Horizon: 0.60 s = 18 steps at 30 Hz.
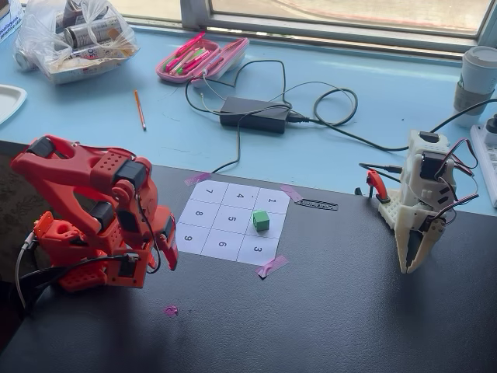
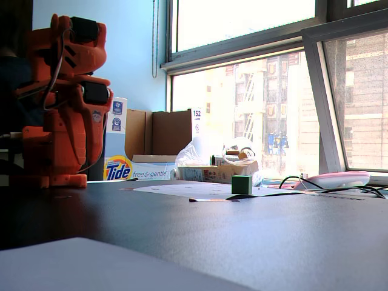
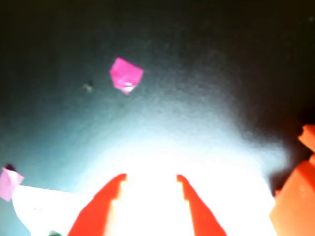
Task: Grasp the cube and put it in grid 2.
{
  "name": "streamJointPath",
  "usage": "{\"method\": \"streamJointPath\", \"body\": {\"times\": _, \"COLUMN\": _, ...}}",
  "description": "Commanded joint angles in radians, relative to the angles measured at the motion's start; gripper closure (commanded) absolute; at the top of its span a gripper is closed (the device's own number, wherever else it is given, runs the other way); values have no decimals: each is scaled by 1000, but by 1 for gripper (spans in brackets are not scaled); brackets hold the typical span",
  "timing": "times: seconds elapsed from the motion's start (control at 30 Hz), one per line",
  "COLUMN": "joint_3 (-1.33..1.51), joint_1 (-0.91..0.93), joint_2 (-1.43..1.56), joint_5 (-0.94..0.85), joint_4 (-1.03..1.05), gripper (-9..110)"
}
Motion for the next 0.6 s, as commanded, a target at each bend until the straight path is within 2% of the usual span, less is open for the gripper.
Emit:
{"method": "streamJointPath", "body": {"times": 0.0, "joint_3": 87, "joint_1": 0, "joint_2": 121, "joint_5": -6, "joint_4": -60, "gripper": 87}}
{"method": "streamJointPath", "body": {"times": 0.57, "joint_3": 436, "joint_1": -34, "joint_2": 687, "joint_5": 15, "joint_4": -74, "gripper": 93}}
